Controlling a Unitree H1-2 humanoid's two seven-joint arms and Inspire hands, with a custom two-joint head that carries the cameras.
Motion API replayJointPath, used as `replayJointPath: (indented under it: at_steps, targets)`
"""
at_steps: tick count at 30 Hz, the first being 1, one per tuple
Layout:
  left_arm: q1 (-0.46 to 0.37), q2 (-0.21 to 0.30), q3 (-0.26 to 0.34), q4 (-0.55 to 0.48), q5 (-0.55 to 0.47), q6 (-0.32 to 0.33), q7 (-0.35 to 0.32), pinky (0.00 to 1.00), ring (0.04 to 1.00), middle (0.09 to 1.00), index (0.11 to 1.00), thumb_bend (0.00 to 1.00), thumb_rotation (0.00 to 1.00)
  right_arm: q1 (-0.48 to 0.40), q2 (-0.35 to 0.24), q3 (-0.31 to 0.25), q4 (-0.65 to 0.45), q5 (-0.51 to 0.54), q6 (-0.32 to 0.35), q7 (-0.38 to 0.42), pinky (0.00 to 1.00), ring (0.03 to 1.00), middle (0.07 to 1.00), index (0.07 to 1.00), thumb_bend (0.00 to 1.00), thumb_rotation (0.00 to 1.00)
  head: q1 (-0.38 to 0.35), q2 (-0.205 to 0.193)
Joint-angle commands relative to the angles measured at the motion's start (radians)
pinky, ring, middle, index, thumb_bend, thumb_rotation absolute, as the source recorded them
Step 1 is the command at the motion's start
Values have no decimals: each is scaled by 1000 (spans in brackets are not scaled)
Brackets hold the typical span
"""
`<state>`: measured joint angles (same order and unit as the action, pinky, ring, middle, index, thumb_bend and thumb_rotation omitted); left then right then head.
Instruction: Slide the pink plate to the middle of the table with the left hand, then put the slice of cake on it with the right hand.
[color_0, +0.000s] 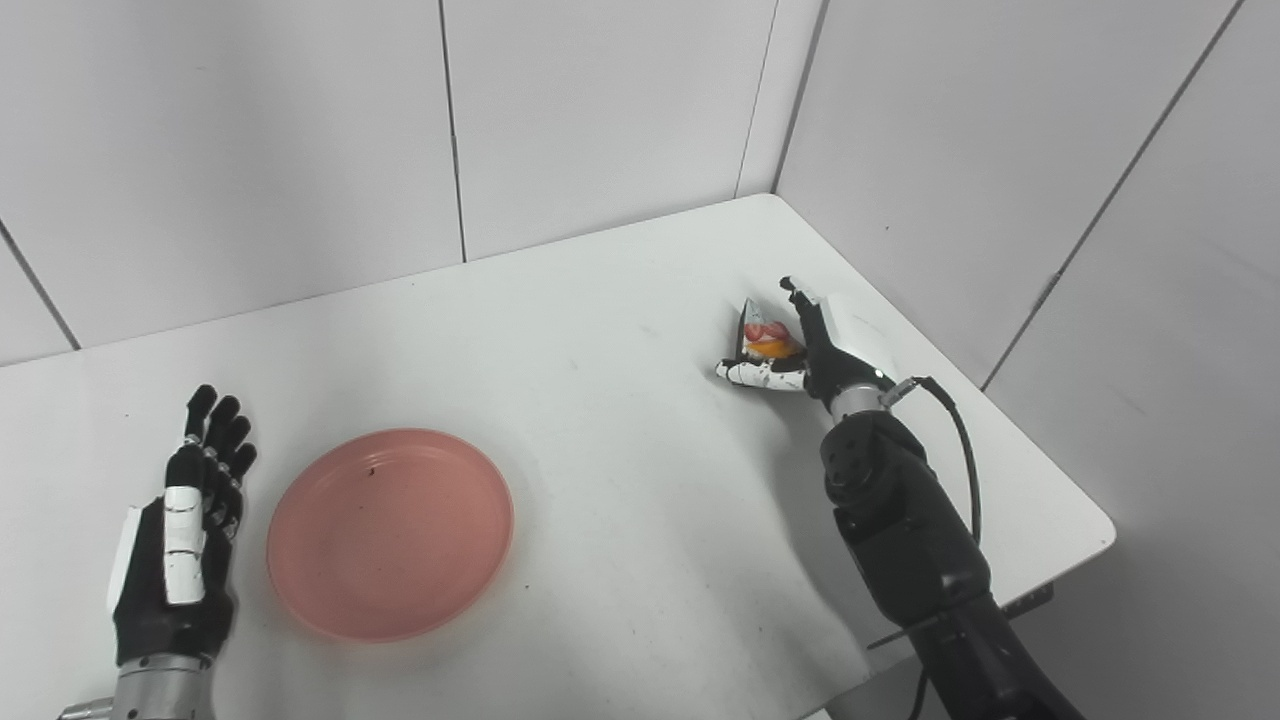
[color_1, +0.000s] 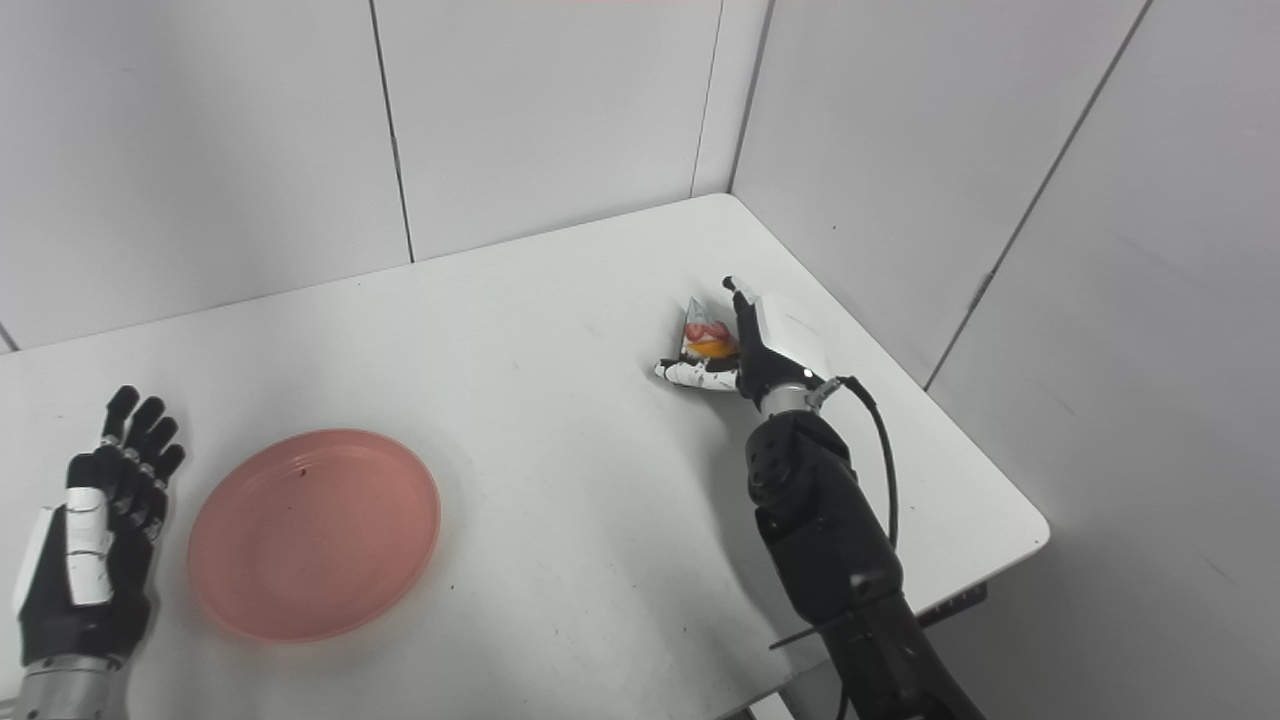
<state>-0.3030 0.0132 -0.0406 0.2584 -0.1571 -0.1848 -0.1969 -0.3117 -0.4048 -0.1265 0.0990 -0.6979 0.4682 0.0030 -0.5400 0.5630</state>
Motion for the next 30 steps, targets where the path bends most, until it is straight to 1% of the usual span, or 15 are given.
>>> replayJointPath:
  at_steps: [1,5,8,9,10,12,14,15,16,18,19,20,24,27,30]
  targets:
    - [68,7,1,35,3,-5,-7,1000,1000,1000,1000,702,1000,-38,-35,8,7,21,-45,-28,745,854,889,893,976,441,4,1]
    - [66,6,-2,38,8,-10,-6,1000,1000,1000,1000,708,1000,-48,-38,32,45,53,-52,-31,719,835,888,887,991,415,7,1]
    - [67,6,-2,34,6,-5,-7,1000,1000,1000,1000,717,1000,-46,-40,48,52,50,-64,-70,688,798,857,868,995,411,7,1]
    - [68,5,-2,31,2,-2,-9,1000,1000,1000,1000,707,1000,-45,-39,51,53,52,-71,-86,667,772,823,835,949,339,7,1]
    - [67,5,-3,28,-1,1,-11,1000,1000,1000,1000,706,1000,-46,-36,50,67,56,-87,-112,665,770,820,832,946,334,9,3]
    - [66,6,-5,28,-1,3,-14,1000,1000,1000,1000,702,1000,-47,-30,48,85,61,-110,-158,637,723,776,798,923,288,11,3]
    - [66,7,-6,28,1,4,-14,1000,1000,1000,1000,703,1000,-44,-20,41,99,65,-139,-216,556,639,696,722,844,185,13,4]
    - [66,7,-7,27,1,5,-14,1000,1000,1000,1000,705,1000,-43,-14,35,107,71,-160,-249,502,575,635,621,706,133,13,4]
    - [67,8,-8,25,1,8,-15,1000,1000,1000,1000,703,1000,-42,-8,29,111,79,-181,-279,466,532,569,566,617,84,13,4]
    - [70,9,-10,17,-1,15,-19,1000,1000,1000,1000,695,1000,-41,-6,30,120,86,-213,-321,418,477,488,525,545,17,14,7]
    - [71,7,-11,10,-3,21,-18,1000,1000,1000,1000,694,1000,-40,-7,31,126,89,-222,-334,413,471,480,521,538,11,18,7]
    - [71,6,-11,5,-5,25,-16,1000,1000,1000,1000,686,1000,-40,-8,33,130,92,-227,-342,380,441,462,518,529,3,18,7]
    - [77,0,-16,-11,6,35,-5,1000,1000,1000,1000,680,1000,-38,-12,37,121,91,-214,-341,331,402,440,521,524,0,26,9]
    - [83,-3,-21,-27,14,45,-1,1000,1000,1000,1000,686,1000,-35,-15,35,110,89,-212,-343,323,395,437,524,524,0,40,13]
    - [92,-11,-25,-42,17,50,4,1000,1000,1000,1000,689,1000,-26,-20,31,86,92,-208,-334,321,392,429,526,523,0,80,18]
